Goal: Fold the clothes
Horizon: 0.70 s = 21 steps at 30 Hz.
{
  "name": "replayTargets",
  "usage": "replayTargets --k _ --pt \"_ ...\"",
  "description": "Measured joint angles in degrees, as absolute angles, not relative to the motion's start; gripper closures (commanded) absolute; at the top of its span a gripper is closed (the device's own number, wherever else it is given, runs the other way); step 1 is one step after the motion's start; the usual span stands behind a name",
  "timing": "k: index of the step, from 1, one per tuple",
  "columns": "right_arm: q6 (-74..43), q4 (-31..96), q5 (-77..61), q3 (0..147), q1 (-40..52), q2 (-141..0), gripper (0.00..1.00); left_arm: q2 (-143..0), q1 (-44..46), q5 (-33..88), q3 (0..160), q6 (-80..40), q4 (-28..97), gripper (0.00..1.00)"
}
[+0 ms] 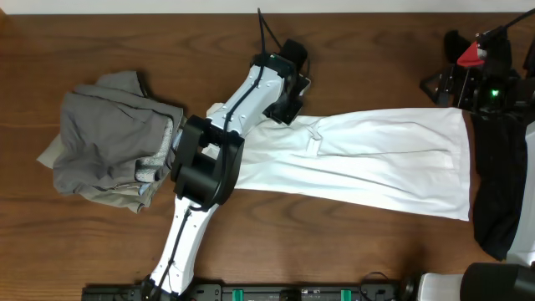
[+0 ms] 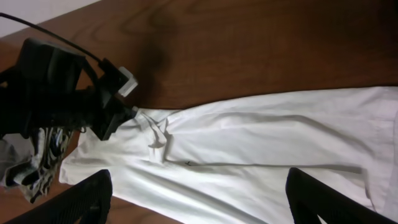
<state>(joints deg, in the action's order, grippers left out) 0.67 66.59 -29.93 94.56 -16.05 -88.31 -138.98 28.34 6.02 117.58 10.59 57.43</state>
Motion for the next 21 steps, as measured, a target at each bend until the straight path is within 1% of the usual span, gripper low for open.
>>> replayTargets --k 9,15,21 --pt "0.67 66.54 -29.91 94.56 -16.05 -88.31 0.12 -135.46 28.34 6.02 118.98 10.52 62.06 0.93" --pt "0.67 66.35 -29.93 94.56 -16.05 -88.31 0.12 -130.47 28.34 6.02 119.81 8.75 70.17 0.94" --pt "0.67 66.3 -29.93 94.56 -16.05 -88.31 0.12 -130.1 28.34 6.83 120.11 4.38 79.31 0.94"
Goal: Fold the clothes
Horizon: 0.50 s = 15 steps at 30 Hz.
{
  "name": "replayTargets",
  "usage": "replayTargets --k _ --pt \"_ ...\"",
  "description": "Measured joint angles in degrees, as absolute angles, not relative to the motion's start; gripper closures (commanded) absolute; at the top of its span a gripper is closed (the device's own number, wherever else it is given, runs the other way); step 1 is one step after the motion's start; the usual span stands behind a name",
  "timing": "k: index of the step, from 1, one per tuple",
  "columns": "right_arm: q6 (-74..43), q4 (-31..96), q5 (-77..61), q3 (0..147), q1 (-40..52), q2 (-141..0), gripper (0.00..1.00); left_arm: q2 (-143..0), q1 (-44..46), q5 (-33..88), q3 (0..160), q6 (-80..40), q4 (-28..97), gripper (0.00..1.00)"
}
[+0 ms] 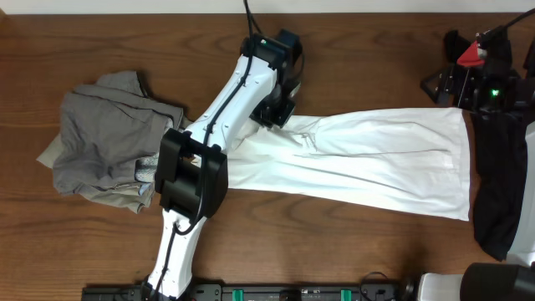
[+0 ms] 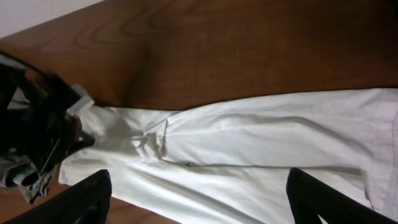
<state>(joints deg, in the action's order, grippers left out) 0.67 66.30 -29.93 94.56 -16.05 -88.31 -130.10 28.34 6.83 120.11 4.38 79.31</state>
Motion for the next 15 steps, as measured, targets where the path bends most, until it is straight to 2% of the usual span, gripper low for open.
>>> replayTargets --k 7,15 --pt "0.67 66.28 -29.93 94.56 -16.05 -88.31 0.12 -130.08 29.5 10.87 120.11 2.46 84.18 0.94" --pt "0.67 66.32 -29.91 94.56 -16.05 -88.31 0.1 -130.08 35.7 13.43 119.87 1.54 85.08 0.93"
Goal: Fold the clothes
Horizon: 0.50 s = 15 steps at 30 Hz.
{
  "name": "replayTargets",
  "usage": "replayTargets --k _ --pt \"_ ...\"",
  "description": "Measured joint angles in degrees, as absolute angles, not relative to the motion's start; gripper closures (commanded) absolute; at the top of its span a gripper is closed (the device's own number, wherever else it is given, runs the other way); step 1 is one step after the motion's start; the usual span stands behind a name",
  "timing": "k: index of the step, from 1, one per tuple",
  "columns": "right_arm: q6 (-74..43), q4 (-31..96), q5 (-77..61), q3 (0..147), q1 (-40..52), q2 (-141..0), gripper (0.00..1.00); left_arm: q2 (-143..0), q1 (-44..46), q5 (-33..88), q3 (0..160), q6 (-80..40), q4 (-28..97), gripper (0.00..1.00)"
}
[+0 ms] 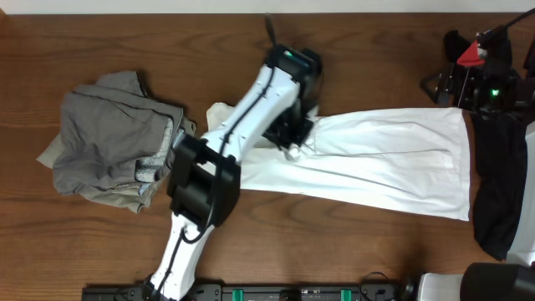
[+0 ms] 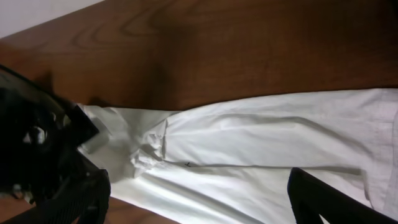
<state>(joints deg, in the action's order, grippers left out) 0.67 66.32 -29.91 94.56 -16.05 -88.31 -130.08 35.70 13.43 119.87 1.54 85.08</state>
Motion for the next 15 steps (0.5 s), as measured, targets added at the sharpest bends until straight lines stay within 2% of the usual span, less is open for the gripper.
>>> replayTargets --k 6,7,8,15 --pt "0.69 66.48 -29.93 94.56 -16.05 -88.31 0.09 -130.08 38.44 13.74 119.81 1.37 85.73 0.83" --pt "0.69 66.48 -29.91 94.56 -16.05 -88.31 0.08 -130.08 38.44 13.58 119.79 1.43 86.17 0.75" --pt "0.67 66.48 -29.91 94.56 -16.05 -88.31 0.08 -130.08 38.39 13.3 119.77 1.65 86.63 0.72" --pt "0.67 66.67 -28.93 94.56 -16.05 -88.31 0.07 -130.08 37.41 9.91 119.59 1.28 88.62 0.65"
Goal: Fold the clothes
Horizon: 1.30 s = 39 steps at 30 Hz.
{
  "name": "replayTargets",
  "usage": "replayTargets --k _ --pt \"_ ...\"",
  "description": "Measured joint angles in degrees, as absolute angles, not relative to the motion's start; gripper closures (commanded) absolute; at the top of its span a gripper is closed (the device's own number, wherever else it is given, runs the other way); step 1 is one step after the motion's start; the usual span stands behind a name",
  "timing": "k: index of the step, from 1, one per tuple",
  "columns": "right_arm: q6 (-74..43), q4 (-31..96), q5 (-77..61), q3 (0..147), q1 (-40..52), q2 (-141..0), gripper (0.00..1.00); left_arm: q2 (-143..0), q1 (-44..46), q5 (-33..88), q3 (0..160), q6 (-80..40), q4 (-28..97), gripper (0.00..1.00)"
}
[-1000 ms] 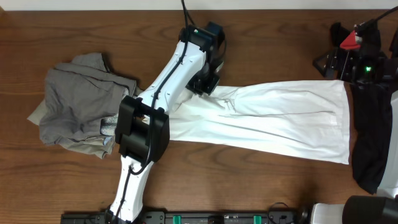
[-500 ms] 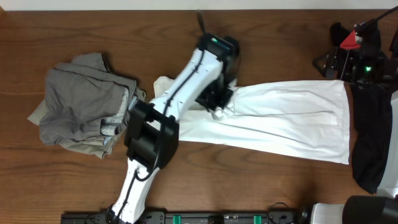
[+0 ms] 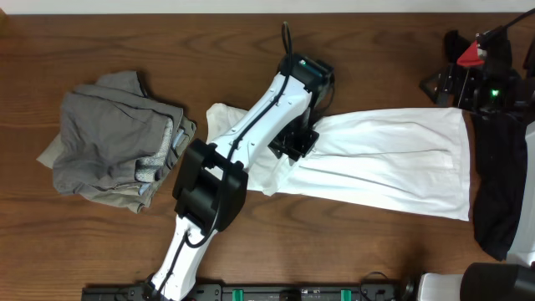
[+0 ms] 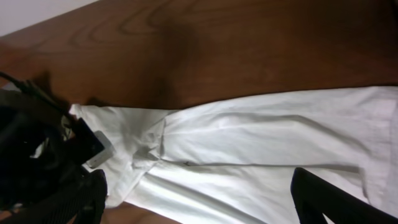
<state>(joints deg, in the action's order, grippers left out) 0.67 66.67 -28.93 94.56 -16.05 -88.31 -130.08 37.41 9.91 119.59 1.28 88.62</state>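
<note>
White trousers (image 3: 384, 159) lie flat across the table, waist end to the left and hems to the right; the right wrist view shows them as well (image 4: 261, 143). My left gripper (image 3: 293, 142) rests on the waist part, appears shut on a fold of it, and the cloth there is bunched and doubled over. My right gripper (image 4: 200, 180) hangs wide open, high over the trousers near the table's right edge, with nothing between its fingers (image 4: 81, 199).
A heap of grey clothes (image 3: 109, 142) sits at the left of the wooden table (image 3: 351, 42). A dark garment (image 3: 493, 192) hangs at the right edge beside the right arm (image 3: 489, 84). The left arm's white links (image 3: 251, 125) cross the trousers' waist end.
My left gripper has shifted slightly nearer the front over the waist part. The trousers' lower left corner has come to the right with it. The right arm has not moved.
My left gripper was first at the far edge of the waist end, with the trousers lying flat. It then stood a little further left at that edge. After that it was over the middle of the waist part, and now the left end lies bunched and partly doubled over.
</note>
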Motion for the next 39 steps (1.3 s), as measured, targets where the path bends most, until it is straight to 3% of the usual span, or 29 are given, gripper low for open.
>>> replayTargets --k 9,23,32,34,35,37,39 --pt "0.45 66.39 -24.84 93.06 -16.05 -88.44 0.07 -130.08 34.72 8.47 119.52 1.45 83.79 0.38" --pt "-2.79 53.1 -20.93 88.75 -16.75 -105.89 0.12 -130.08 34.87 12.69 119.35 2.0 79.02 0.36" --pt "-3.88 51.31 -18.52 88.66 -19.9 -111.18 0.14 -130.08 38.22 13.61 109.47 2.85 67.59 0.36" --pt "-3.92 51.29 -18.35 88.66 -20.29 -111.26 0.14 -130.08 38.63 13.58 106.83 2.87 64.82 0.41" --pt "-3.92 51.2 -18.28 88.66 -20.45 -111.26 0.14 -130.08 38.74 13.58 105.75 2.81 63.77 0.49" --pt "-3.95 51.11 -18.24 88.66 -20.58 -111.28 0.14 -130.08 38.79 13.61 104.36 2.72 62.61 0.75" --pt "-3.95 51.09 -18.2 88.64 -20.64 -111.28 0.13 -130.08 38.79 13.56 104.03 3.07 62.59 0.91"
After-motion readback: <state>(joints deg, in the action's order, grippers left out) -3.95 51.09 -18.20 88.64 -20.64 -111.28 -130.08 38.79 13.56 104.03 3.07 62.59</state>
